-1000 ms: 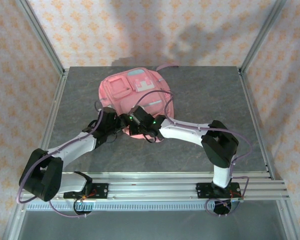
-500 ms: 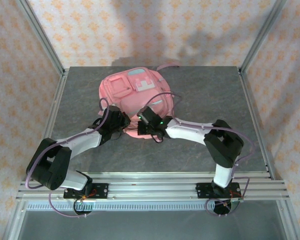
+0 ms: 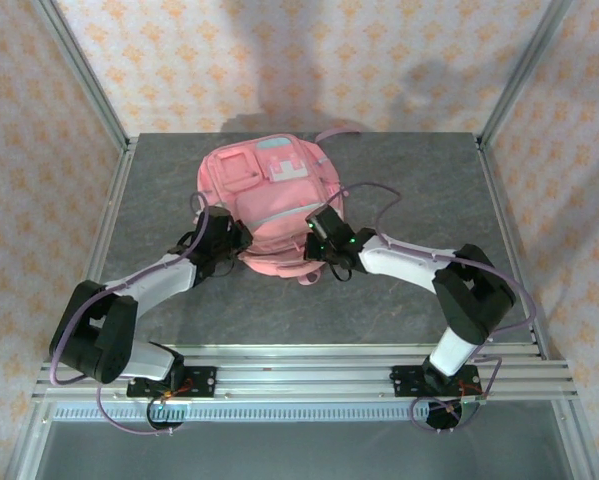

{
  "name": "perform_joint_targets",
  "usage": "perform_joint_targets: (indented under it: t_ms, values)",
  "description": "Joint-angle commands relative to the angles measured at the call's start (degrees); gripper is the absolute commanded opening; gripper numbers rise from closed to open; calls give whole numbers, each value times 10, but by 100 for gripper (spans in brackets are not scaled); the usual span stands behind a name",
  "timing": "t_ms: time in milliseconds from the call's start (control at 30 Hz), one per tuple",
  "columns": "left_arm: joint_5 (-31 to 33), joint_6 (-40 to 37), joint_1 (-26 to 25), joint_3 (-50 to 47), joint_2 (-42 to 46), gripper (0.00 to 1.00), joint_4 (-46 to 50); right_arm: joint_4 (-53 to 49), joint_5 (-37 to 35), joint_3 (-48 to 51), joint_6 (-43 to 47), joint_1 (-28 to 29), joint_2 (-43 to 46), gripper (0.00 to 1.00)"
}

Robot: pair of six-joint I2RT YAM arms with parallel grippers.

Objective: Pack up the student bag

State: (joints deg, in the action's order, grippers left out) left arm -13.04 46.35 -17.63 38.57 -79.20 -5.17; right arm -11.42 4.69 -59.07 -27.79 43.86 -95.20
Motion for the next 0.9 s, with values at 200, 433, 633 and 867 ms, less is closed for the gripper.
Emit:
perform_joint_targets:
  t_ms: [200,433,633,867]
  values:
    - [32,-80,65,56,37,0,75,14,1,-55,19,50,-23,18]
    - [31,-88,68,63,39,0,87,3,27,-125,28,58,-77,43]
    - [24,-86,71,68,37,0,85,-28,3,-179,27,64,-133,45]
    - [21,-84,73,67,40,0,82,-61,-38,-213,20,63,-174,24]
